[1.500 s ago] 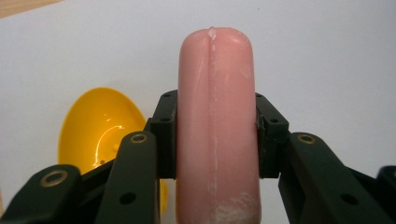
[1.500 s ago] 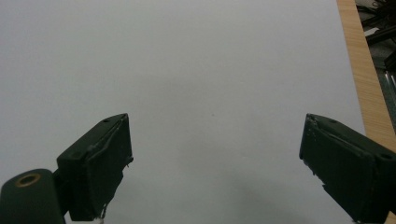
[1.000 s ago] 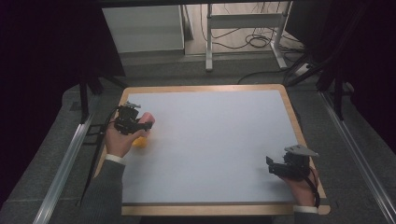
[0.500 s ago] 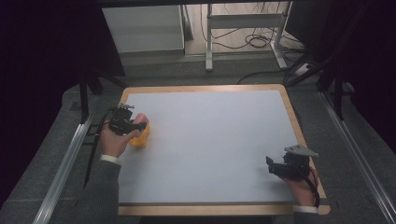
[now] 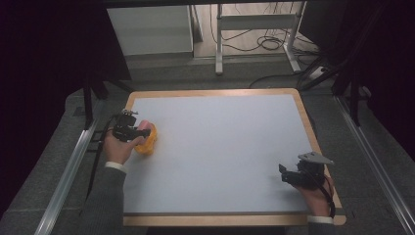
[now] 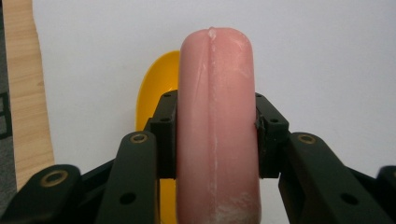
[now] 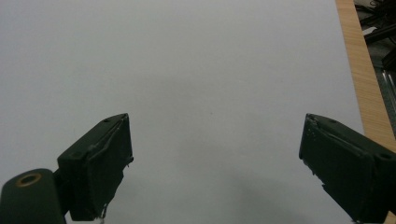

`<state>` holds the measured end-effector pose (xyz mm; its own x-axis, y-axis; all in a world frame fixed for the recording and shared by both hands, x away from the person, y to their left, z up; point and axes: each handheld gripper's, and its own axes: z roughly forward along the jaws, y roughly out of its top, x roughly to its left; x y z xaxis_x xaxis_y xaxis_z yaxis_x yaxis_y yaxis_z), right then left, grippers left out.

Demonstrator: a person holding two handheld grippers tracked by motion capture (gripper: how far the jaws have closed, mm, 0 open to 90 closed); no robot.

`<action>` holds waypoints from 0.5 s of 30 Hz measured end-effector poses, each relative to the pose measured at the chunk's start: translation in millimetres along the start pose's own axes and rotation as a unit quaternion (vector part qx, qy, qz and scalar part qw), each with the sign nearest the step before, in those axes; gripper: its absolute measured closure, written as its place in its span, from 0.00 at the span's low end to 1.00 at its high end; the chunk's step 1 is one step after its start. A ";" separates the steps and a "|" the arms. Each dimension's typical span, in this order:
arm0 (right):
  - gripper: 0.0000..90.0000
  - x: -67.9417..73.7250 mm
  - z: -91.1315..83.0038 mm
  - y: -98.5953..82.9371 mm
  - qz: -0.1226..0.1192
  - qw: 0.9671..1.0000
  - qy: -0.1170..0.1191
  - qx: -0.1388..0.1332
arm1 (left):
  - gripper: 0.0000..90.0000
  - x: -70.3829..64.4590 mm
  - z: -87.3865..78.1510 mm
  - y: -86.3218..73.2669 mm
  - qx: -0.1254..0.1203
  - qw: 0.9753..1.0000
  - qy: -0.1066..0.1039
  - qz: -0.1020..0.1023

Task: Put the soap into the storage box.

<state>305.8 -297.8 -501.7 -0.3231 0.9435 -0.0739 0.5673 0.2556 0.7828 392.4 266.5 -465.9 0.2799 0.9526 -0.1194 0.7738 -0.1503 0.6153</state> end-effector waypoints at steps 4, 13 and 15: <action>0.10 -0.2 0.8 -0.4 -0.001 1.000 -0.001 0.000 | 0.67 2.9 6.2 -3.4 0.007 1.000 0.007 -0.004; 0.10 0.1 1.4 -0.8 -0.001 1.000 -0.001 0.003 | 0.67 3.0 18.5 -9.7 0.023 1.000 0.009 -0.006; 0.10 -0.1 1.5 -0.9 -0.001 1.000 -0.001 0.003 | 0.67 2.4 19.4 -10.4 0.022 1.000 0.009 -0.004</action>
<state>306.4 -297.8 -503.2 -0.3227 0.9434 -0.0761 0.5720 0.2585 0.7784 396.1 265.2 -487.7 0.2636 0.9583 -0.1102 0.8008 -0.1537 0.5789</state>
